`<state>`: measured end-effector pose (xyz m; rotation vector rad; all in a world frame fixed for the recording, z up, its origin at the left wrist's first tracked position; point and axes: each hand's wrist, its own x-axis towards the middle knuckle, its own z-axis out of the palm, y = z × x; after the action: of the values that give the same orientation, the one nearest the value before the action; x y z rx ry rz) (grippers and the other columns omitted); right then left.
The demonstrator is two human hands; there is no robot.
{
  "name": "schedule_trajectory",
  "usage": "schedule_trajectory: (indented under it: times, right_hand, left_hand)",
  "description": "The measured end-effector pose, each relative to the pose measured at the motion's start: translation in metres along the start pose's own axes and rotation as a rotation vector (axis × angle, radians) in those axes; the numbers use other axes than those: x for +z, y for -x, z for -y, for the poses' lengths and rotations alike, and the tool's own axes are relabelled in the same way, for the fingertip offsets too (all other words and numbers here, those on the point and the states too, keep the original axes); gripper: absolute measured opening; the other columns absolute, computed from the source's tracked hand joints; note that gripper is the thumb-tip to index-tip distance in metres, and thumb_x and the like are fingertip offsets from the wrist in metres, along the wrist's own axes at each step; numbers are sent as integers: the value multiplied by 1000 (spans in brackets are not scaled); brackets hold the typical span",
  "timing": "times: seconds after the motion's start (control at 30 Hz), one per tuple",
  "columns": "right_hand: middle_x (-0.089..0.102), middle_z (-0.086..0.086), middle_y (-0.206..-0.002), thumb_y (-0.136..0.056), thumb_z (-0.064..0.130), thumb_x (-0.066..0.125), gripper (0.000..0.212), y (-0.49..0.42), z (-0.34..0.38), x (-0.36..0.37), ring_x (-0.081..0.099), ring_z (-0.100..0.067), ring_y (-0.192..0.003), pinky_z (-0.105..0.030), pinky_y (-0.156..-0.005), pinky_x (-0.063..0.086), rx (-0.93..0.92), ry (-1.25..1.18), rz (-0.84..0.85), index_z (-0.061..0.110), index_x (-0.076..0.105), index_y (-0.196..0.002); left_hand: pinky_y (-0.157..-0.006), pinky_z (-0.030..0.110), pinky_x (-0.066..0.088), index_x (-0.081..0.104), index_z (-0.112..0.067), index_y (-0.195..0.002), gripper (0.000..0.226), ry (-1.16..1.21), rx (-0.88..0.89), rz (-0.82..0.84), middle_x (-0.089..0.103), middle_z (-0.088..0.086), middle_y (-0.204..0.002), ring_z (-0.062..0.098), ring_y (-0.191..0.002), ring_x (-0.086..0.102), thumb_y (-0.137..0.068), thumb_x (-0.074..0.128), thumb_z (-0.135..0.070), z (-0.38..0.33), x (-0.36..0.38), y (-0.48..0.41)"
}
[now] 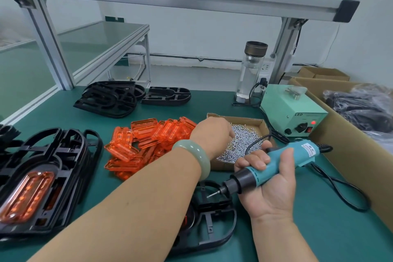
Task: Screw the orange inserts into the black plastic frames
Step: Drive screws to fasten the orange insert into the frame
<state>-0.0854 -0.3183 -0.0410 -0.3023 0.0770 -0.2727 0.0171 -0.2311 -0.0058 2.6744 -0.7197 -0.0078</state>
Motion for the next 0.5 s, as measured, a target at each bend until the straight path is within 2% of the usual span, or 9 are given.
schedule_trajectory:
  times: [0.07, 0.13, 0.17, 0.27, 0.4, 0.5]
  right_hand:
    - [40, 11, -60, -82, 51, 54, 30, 0, 0, 0, 42, -3, -44, -20, -51, 46, -1, 1, 1, 21, 53, -88]
    - [40, 11, -59, -83, 51, 54, 30, 0, 0, -1, 42, -3, -44, -20, -51, 46, -1, 0, -1, 21, 53, -88]
    - [40, 11, -59, -83, 51, 54, 31, 0, 0, -1, 42, -3, -44, -20, -51, 46, 0, -1, -2, 21, 53, -88]
    - [40, 10, -60, -83, 51, 54, 31, 0, -1, -1, 42, -3, -44, -20, -51, 46, 1, -2, -4, 20, 53, -88]
    - [40, 10, -59, -83, 51, 54, 31, 0, -1, 0, 42, -3, -44, -21, -51, 46, -7, 2, -4, 20, 52, -88]
    - [40, 10, -59, -82, 50, 54, 31, 0, 0, -1, 42, -3, -44, -20, -51, 46, -6, -4, -4, 20, 53, -88]
  left_hand:
    - [-94, 34, 48, 68, -30, -93, 23, 90, -2, -41, 65, 3, -95, 21, -90, 57, -92, 51, -15, -2, -3, 3]
    - [-96, 29, 45, 70, -23, -108, 24, 216, -42, -78, 67, 0, -114, 17, -102, 61, -96, 50, -18, -4, -5, 4]
    - [-94, 27, 46, 69, -22, -111, 25, 275, -66, -87, 67, -1, -117, 16, -103, 62, -96, 50, -19, -4, -6, 4]
    - [-78, 22, 50, 69, -23, -112, 23, 399, -125, -74, 70, 0, -108, 13, -86, 66, -95, 54, -19, -2, -7, 4]
    - [-59, 17, 44, 69, -22, -111, 24, 454, -150, -37, 70, 1, -98, 12, -67, 60, -93, 55, -15, -1, -4, 5]
    - [-49, 11, 41, 71, -23, -105, 22, 519, -170, -66, 67, -5, -86, 1, -51, 53, -92, 56, -14, 0, -5, 7]
